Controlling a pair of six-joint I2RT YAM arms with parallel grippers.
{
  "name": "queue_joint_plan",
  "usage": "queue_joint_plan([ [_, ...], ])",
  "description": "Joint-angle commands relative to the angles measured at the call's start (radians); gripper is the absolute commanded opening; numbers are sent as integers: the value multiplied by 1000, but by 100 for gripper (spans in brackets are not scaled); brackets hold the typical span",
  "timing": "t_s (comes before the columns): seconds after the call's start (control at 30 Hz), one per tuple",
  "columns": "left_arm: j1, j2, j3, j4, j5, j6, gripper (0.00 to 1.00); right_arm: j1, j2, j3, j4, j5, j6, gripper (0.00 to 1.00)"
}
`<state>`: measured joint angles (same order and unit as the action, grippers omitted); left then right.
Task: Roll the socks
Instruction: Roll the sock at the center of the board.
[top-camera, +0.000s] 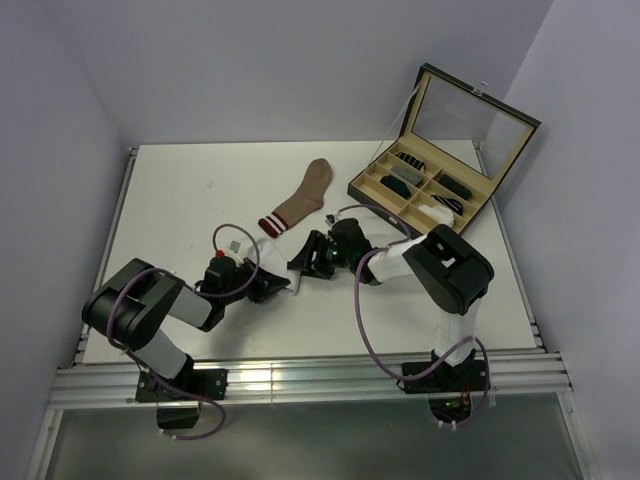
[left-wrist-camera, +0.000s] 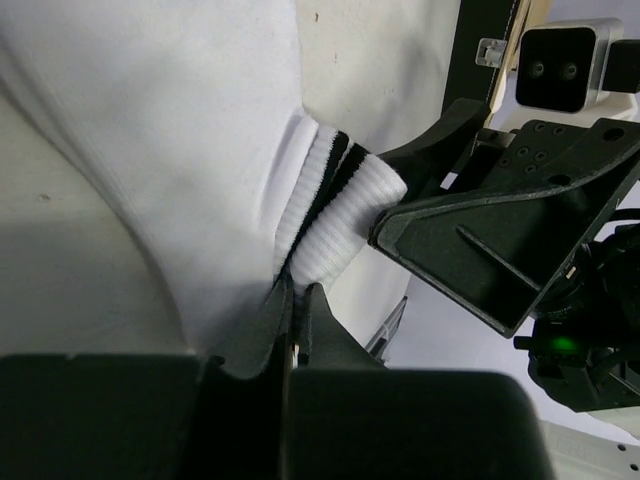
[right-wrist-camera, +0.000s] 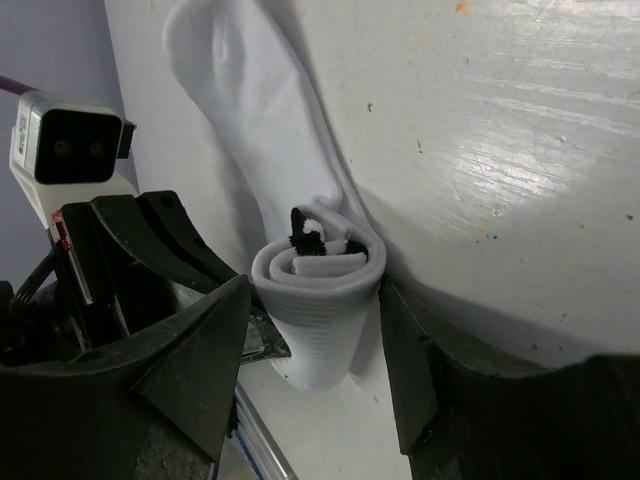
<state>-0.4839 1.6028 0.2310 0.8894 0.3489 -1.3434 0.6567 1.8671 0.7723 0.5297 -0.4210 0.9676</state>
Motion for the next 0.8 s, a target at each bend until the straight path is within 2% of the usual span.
queue_joint_plan([
  [0.0,13,55,-36,31,32,-26,0,-6,40,22,-25,14,-18,62],
  [0.2,21,109,-45,94,55,-57,0,-6,55,30,-28,-9,-23,61],
  [0.3,22,112,-44,91,53,-56,0,-8,53,30,-33,-12,-26,56],
  [0.5,22,126,-35,92,67,-54,0,-6,64,42,-33,-25,-27,33],
  [0.57,22,138,-36,109,71,-63,0,-6,64,44,-33,-30,-30,20],
  [0.6,22,140,-36,112,73,-63,0,-6,63,45,-36,-32,-33,10],
  [0.67,22,146,-33,109,76,-60,0,-6,58,47,-46,-25,-40,0],
  [0.77,22,143,-19,86,79,-34,2,-6,35,53,-76,-4,-58,0],
])
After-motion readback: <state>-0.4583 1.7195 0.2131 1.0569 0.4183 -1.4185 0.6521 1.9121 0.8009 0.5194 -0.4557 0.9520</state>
